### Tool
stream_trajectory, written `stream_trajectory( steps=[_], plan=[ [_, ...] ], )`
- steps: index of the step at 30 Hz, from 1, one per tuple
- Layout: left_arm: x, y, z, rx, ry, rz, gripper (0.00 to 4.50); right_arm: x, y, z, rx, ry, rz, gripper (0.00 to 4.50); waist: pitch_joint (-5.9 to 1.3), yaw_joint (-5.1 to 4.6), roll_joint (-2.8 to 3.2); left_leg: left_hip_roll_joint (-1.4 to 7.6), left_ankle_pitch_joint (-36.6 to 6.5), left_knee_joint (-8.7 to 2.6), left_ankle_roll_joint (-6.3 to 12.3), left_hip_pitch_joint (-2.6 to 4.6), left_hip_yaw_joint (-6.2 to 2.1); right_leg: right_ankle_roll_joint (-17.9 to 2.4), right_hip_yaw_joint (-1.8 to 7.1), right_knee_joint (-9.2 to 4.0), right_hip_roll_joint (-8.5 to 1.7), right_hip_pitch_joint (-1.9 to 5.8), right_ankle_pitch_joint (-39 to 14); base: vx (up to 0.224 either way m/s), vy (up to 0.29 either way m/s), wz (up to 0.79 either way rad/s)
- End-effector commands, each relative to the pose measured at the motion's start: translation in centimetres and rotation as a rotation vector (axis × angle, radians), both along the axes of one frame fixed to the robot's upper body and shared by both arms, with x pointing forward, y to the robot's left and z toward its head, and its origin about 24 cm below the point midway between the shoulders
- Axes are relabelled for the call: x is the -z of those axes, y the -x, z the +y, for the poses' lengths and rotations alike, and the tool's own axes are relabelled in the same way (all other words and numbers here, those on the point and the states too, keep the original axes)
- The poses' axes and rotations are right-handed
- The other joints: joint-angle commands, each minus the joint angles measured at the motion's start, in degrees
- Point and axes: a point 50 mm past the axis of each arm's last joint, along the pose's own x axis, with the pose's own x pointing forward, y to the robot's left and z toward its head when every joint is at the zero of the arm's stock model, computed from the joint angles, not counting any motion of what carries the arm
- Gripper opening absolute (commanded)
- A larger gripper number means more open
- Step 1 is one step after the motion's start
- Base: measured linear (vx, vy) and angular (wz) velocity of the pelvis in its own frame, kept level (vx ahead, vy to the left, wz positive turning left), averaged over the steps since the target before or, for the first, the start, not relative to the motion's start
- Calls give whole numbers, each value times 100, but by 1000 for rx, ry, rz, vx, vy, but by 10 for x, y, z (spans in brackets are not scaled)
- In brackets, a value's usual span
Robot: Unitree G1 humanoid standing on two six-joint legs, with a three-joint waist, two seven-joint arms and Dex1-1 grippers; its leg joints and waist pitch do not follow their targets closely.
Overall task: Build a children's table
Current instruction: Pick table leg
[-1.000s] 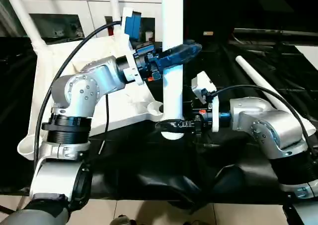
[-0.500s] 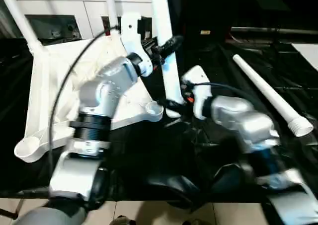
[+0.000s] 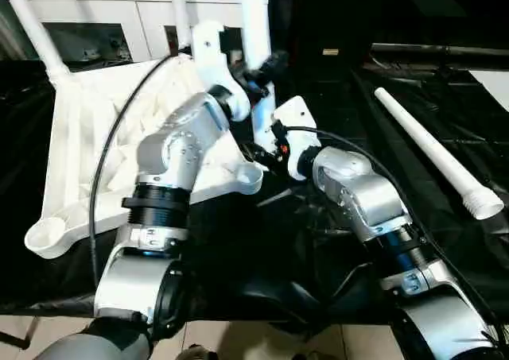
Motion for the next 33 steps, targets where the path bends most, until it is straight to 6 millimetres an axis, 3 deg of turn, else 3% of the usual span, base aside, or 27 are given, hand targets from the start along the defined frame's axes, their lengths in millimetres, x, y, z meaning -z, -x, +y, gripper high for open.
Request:
stream_trajectory(
  steps=[1,8,10,13,14,18,23,30,33],
  plan=[
    [-8,3,-4,51,21,-39,205,-13,-2,-5,-20,-86,3,288,-507,-10,47,197,-955,-402,115,108,-74,-1357,245,-348,-328,383,-596,0,0,0],
    [-19,8,1,217,-13,-104,188,-15,5,-31,-152,-137,121,352,-501,34,45,198,-925,-400,152,113,-70,-1432,242,-342,-333,391,-588,0,0,0],
    [-28,20,0,420,53,-127,185,-17,14,-43,-279,-114,153,364,-506,50,36,189,-936,-386,164,123,-55,-1478,238,-324,-337,416,-608,0,0,0],
    [-32,32,1,583,91,-129,185,-18,24,-49,-388,-99,167,365,-503,75,34,205,-834,-375,245,108,-52,-1570,243,-304,-341,406,-516,0,0,0],
    [-32,40,2,670,96,-141,185,-20,28,-51,-435,-117,181,365,-490,66,10,201,-832,-375,301,99,-47,-1593,240,-322,-344,399,-626,0,0,0],
    [-31,59,6,874,82,-179,185,-22,37,-52,-533,-133,216,348,-463,49,12,213,-963,-389,276,108,-54,-1501,237,-362,-340,374,-1130,0,0,0],
    [-29,61,7,891,69,-171,185,-22,42,-50,-592,-141,246,296,-434,51,9,222,-1283,-414,61,160,-60,-1275,244,-426,-336,321,-1760,0,0,0],
    [-27,59,11,871,56,-164,185,-22,42,-46,-598,-153,245,261,-469,71,-2,204,-978,-398,83,113,-60,-1270,248,-386,-345,348,-1389,0,0,0],
    [-25,42,12,692,66,-115,185,-22,36,-45,-544,-161,218,259,-475,65,11,208,-941,-394,75,107,-61,-1272,245,-376,-344,348,-1359,0,0,0]
  ],
)
